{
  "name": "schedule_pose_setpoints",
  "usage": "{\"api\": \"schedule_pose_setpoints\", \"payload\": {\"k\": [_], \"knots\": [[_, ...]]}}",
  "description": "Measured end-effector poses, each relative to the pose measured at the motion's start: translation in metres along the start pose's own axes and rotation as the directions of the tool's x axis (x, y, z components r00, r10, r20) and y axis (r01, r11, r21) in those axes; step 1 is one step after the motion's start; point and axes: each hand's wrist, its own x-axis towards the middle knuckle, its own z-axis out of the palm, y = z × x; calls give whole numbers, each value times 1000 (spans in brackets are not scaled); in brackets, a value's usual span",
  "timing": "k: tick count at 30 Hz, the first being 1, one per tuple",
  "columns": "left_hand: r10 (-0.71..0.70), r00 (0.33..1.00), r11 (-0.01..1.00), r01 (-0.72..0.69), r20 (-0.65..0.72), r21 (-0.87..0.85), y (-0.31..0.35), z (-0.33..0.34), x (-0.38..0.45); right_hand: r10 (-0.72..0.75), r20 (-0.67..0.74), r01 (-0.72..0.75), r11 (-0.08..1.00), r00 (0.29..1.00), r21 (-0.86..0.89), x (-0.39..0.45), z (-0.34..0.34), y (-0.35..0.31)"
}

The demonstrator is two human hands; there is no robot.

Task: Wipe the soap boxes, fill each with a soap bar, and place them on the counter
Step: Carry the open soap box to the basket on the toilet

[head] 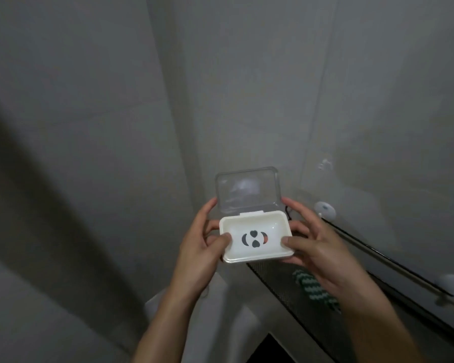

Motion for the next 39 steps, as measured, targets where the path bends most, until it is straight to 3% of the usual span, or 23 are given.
{"api": "schedule_pose_setpoints", "payload": {"k": [8,16,24,39], "knots": [[-47,954,996,67,-295,57,-5,-45,-80,78,268,-60,995,960,-75,-10,48,21],[-41,825,995,82,-563,48,0,-102,-183,132,560,-46,985,818,-165,-45,129,42],[-17,621,987,137,-783,88,15,-169,-310,153,756,3,980,637,-200,-116,240,73],[-10,190,974,224,-982,34,31,-280,-594,228,931,22,969,285,-244,-333,456,161]]}}
